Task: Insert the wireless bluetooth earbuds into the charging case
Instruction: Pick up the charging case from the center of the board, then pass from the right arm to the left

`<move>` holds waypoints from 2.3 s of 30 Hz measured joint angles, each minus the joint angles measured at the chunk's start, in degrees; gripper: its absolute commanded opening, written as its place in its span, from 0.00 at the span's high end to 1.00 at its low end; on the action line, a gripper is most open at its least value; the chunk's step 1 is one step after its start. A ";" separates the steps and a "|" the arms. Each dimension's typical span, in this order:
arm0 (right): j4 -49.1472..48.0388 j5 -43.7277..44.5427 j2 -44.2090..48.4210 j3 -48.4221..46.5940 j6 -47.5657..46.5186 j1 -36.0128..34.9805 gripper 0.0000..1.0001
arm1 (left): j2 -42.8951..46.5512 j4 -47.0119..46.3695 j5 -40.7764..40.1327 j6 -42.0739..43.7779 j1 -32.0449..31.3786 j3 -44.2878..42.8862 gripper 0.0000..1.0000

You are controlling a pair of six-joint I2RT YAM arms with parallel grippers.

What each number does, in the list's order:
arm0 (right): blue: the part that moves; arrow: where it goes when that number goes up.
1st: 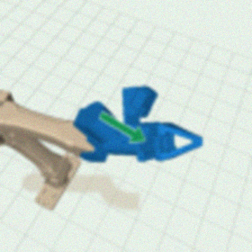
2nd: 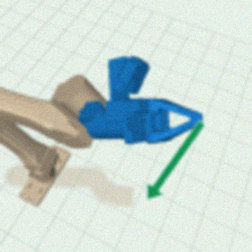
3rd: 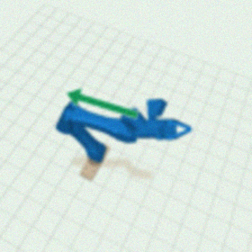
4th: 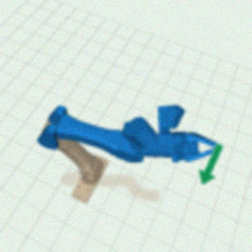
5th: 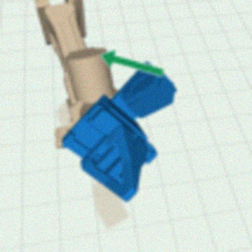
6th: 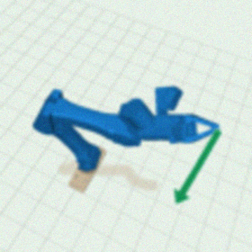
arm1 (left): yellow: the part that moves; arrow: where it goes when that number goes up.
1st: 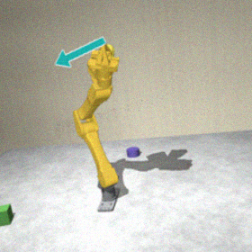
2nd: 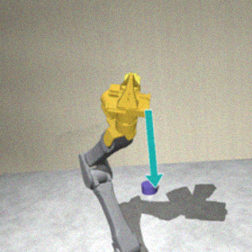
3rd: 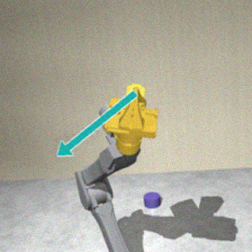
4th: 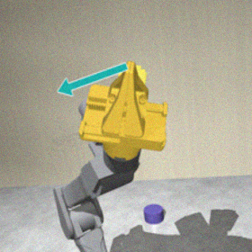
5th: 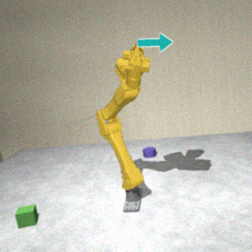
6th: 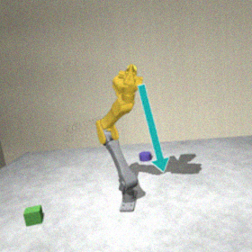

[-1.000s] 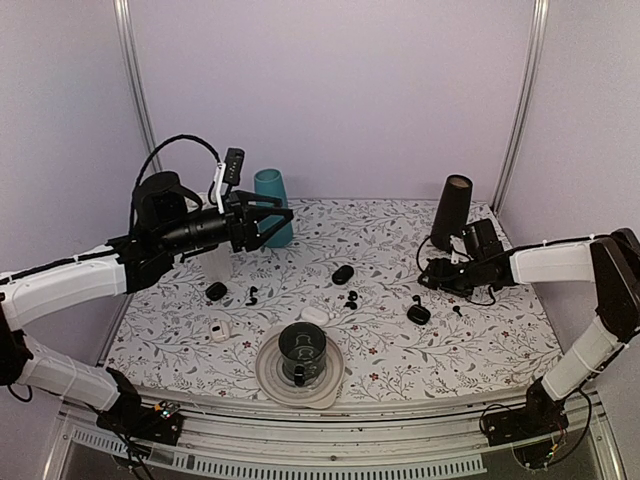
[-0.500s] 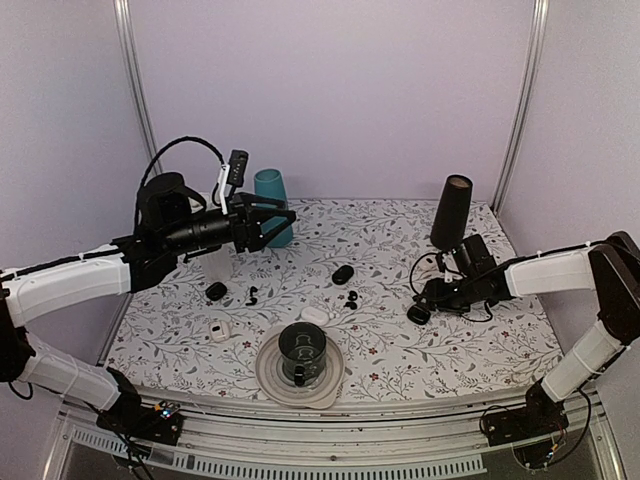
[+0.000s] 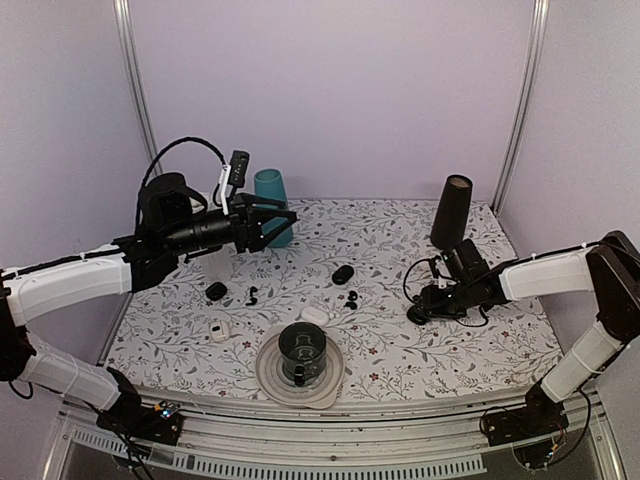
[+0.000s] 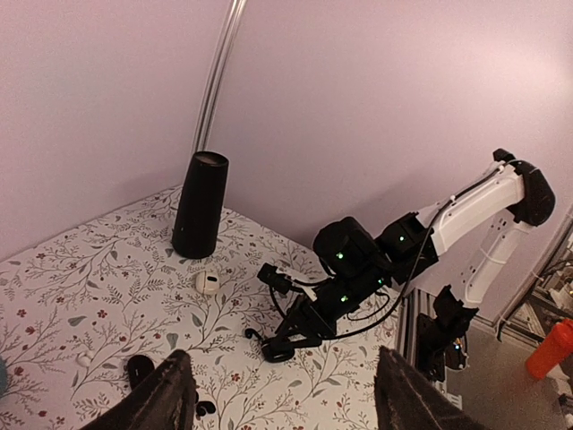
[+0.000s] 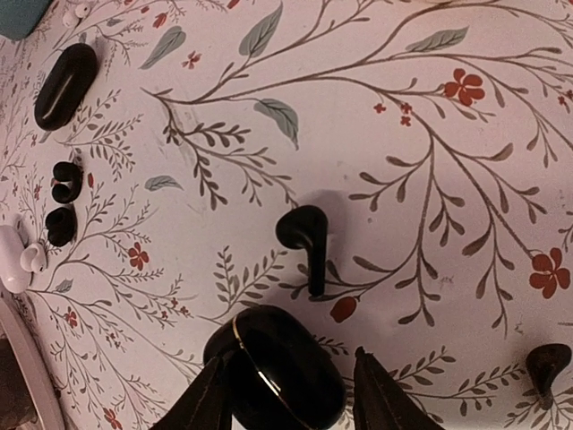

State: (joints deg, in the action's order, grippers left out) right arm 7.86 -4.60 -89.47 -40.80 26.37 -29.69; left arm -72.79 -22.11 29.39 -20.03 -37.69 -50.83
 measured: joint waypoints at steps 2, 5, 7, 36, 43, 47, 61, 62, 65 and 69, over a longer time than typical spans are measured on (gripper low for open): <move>-0.09 0.04 -0.22 0.00 0.24 -0.61 0.56 | 0.00 -0.07 0.00 0.00 0.00 0.00 0.31; -0.63 0.07 -0.61 0.00 0.72 -1.27 0.56 | 0.00 -0.22 0.02 0.00 0.00 0.00 0.31; -1.03 0.07 -0.74 0.00 0.98 -1.46 0.58 | 0.00 -0.33 0.04 0.00 0.00 0.00 0.31; -4.24 2.34 -1.84 -1.11 2.23 -5.90 0.86 | -1.86 -1.09 0.70 -1.33 0.02 -0.13 0.32; -4.04 0.63 -0.22 -1.20 0.55 -5.92 0.89 | -3.26 -0.61 1.49 -2.27 0.15 -0.61 0.32; -3.96 -1.97 1.62 -2.34 -1.16 -5.92 0.89 | -4.76 0.61 3.80 -2.23 0.57 -1.92 0.32; -5.81 -18.93 14.14 -11.54 -10.84 -6.05 0.88 | -14.62 4.42 20.74 2.03 1.53 -9.11 0.40; -5.81 -20.09 14.73 -11.87 -11.41 -6.23 0.88 | -15.30 4.50 21.79 2.29 1.49 -9.33 0.40; -5.70 -22.82 15.93 -12.87 -13.25 -7.32 0.87 | -16.87 6.51 24.00 3.76 0.83 -10.40 0.40; -5.68 -25.90 16.48 -14.60 -15.63 -9.55 0.87 | -18.40 11.34 24.46 7.65 -1.53 -13.57 0.41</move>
State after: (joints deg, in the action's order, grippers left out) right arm 2.17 -30.50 -72.99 -55.40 10.74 -39.24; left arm -91.20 -10.76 53.84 -12.38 -39.22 -64.40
